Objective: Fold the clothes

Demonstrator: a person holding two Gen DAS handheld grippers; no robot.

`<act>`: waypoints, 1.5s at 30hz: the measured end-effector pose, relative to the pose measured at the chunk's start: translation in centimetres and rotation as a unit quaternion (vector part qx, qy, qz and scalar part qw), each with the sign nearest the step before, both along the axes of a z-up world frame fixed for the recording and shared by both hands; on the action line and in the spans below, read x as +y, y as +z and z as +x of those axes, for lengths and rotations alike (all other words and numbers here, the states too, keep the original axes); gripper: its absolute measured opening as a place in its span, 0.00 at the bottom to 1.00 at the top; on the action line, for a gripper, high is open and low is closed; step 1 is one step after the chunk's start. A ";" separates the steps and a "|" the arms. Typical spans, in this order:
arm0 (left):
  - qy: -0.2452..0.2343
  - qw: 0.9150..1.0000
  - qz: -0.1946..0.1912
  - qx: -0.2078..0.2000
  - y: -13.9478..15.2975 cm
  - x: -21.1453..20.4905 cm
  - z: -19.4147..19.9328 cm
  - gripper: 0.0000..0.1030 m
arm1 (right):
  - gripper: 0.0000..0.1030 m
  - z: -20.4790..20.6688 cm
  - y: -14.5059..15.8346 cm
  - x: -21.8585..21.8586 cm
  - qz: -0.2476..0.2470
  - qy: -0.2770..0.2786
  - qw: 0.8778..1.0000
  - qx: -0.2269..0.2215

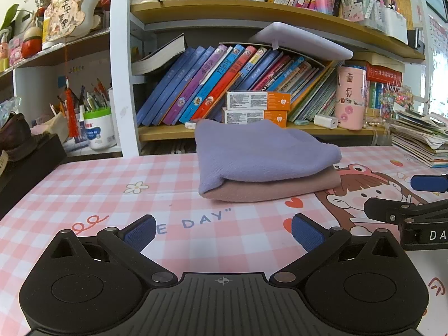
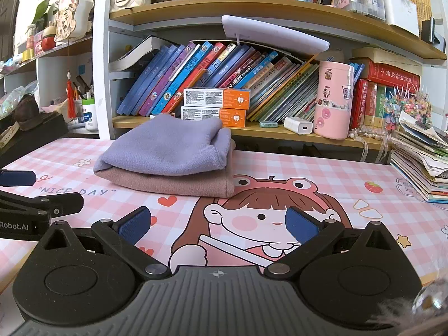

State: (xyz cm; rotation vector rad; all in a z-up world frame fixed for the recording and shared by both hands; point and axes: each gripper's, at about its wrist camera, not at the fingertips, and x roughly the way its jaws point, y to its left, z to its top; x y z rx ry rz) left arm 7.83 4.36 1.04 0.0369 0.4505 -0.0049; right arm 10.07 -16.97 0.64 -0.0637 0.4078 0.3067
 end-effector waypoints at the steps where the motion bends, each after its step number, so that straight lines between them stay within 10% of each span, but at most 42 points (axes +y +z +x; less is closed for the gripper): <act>1: 0.000 1.000 0.000 0.000 0.0 0.0 0.0 1.00 | 1.00 0.0 0.0 0.0 0.000 0.000 1.000 0.000; 45: 0.003 1.000 0.000 0.005 0.0 0.0 0.2 1.00 | 1.00 0.5 0.0 0.2 -0.004 0.006 1.000 0.011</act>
